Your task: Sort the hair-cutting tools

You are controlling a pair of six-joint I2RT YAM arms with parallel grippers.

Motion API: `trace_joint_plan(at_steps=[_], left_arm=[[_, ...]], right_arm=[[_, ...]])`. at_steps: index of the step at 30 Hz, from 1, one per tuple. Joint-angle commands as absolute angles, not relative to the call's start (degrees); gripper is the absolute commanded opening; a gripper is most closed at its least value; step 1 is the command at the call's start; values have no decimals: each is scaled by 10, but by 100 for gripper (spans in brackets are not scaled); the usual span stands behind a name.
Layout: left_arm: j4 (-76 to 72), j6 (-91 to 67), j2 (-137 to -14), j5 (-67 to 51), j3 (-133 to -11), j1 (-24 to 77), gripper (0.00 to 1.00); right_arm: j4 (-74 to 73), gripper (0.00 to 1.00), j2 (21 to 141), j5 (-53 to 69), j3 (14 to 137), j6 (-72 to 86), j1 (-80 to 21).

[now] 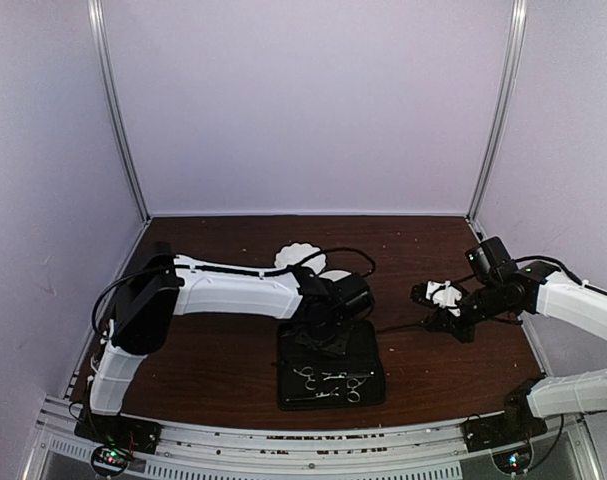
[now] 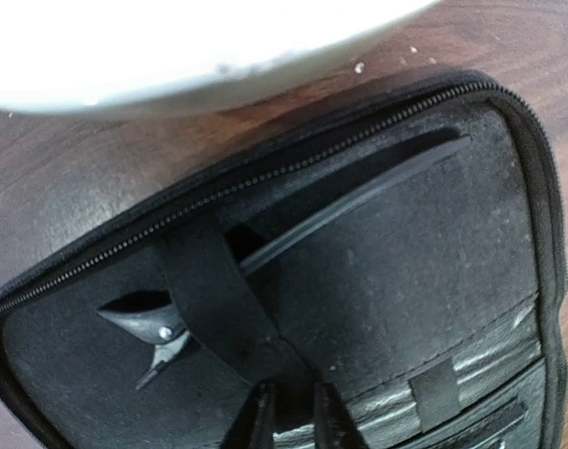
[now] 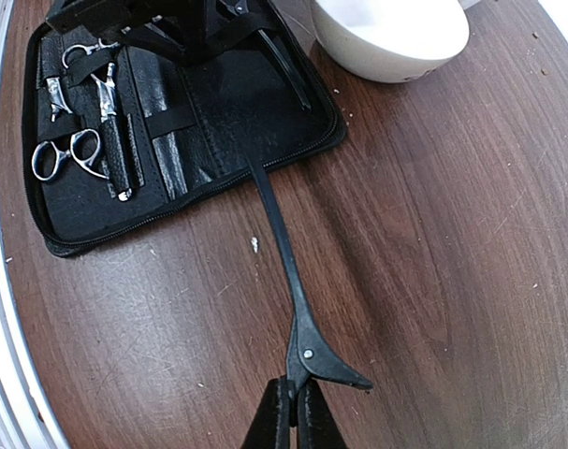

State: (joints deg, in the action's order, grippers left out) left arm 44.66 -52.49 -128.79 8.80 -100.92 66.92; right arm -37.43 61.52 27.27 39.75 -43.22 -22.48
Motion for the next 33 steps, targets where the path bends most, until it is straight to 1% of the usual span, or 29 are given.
trace_joint_plan(at_steps=[1, 4, 10, 14, 26, 33], left_arm=[[476, -534, -1331, 79, -1033, 679, 12], [476, -529, -1322, 82, -1034, 679, 0], [431, -514, -1259, 100, -987, 679, 0], [428, -506, -1229, 124, -973, 679, 0], [427, -499, -1206, 133, -965, 679, 0], [425, -491, -1201, 130, -964, 678, 0]], right_arm=[[-366, 1, 606, 285, 390, -434, -222], [-366, 1, 607, 286, 389, -436, -223], [-366, 1, 619, 288, 389, -436, -231], [-372, 1, 641, 291, 403, -427, -249], [-379, 0, 719, 315, 458, -394, -275], [-364, 0, 763, 324, 470, -389, -298]])
